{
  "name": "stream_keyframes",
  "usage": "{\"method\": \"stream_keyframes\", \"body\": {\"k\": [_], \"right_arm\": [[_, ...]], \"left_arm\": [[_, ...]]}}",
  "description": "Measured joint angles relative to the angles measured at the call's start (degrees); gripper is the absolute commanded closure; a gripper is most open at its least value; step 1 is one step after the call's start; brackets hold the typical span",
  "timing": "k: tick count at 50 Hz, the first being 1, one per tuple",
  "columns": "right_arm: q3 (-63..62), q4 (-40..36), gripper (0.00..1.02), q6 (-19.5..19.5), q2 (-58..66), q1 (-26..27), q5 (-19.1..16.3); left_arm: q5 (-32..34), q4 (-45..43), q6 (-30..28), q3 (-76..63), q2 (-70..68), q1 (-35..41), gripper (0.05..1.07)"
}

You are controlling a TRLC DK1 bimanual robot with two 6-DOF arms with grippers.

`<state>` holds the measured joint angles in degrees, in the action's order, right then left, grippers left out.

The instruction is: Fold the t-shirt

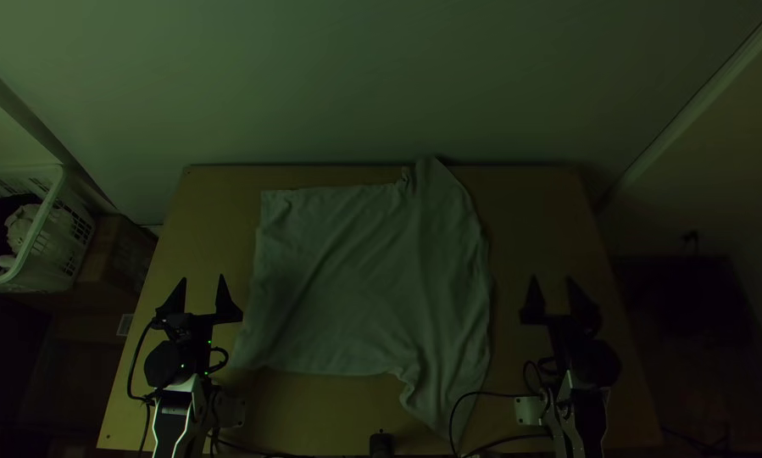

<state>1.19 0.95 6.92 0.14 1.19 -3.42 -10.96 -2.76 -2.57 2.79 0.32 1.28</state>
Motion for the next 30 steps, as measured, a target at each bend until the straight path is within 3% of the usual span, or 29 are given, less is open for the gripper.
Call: {"method": "stream_keyframes", "body": {"k": [13, 30], "right_arm": [[0.00, 0.00, 0.04, 3.58, 0.00, -2.14, 0.04], [0.37, 6.99, 0.04, 2.03, -0.11, -2.64, 0.02]], "left_arm": [[-0.02, 0.00, 0.44, 0.00, -0.02, -0.28, 0.10], [-0.04, -2.10, 2.19, 0.33, 0.00, -1.03, 0.10]]}}
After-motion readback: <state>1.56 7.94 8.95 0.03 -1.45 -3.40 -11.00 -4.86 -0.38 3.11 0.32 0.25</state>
